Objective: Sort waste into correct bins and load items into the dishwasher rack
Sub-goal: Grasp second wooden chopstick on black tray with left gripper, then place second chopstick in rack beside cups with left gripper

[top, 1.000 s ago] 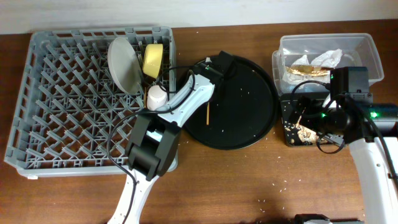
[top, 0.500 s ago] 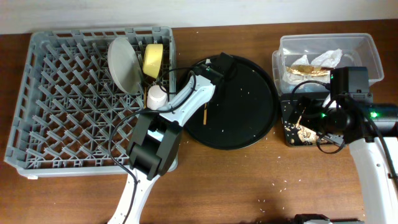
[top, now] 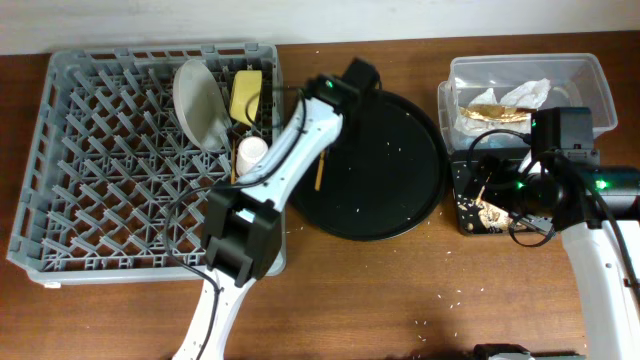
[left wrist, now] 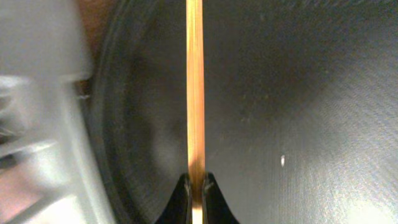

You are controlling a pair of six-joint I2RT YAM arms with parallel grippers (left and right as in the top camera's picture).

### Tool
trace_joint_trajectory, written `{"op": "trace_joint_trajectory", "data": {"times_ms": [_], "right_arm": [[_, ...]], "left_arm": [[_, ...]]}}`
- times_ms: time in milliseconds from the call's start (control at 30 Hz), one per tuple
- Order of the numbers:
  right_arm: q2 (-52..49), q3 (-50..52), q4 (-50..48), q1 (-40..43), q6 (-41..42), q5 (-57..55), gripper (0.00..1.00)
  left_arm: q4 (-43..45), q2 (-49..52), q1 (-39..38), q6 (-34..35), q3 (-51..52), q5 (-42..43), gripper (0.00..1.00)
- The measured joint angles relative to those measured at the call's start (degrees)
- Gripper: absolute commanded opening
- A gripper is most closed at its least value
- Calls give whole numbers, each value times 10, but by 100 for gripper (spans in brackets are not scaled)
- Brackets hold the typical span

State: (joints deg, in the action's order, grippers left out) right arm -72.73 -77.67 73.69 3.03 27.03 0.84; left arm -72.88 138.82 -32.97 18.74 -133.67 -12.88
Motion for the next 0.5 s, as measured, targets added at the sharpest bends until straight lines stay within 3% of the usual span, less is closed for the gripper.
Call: {"op": "trace_joint_trajectory", "data": {"times_ms": [267, 500], "right_arm": [[0, 0, 0, 0, 0, 0, 98], [0, 0, 0, 0, 0, 0, 98]], "left_arm": [[-214, 0, 25, -28, -242, -1, 0], [-236, -17, 43, -75, -264, 20, 0]]}}
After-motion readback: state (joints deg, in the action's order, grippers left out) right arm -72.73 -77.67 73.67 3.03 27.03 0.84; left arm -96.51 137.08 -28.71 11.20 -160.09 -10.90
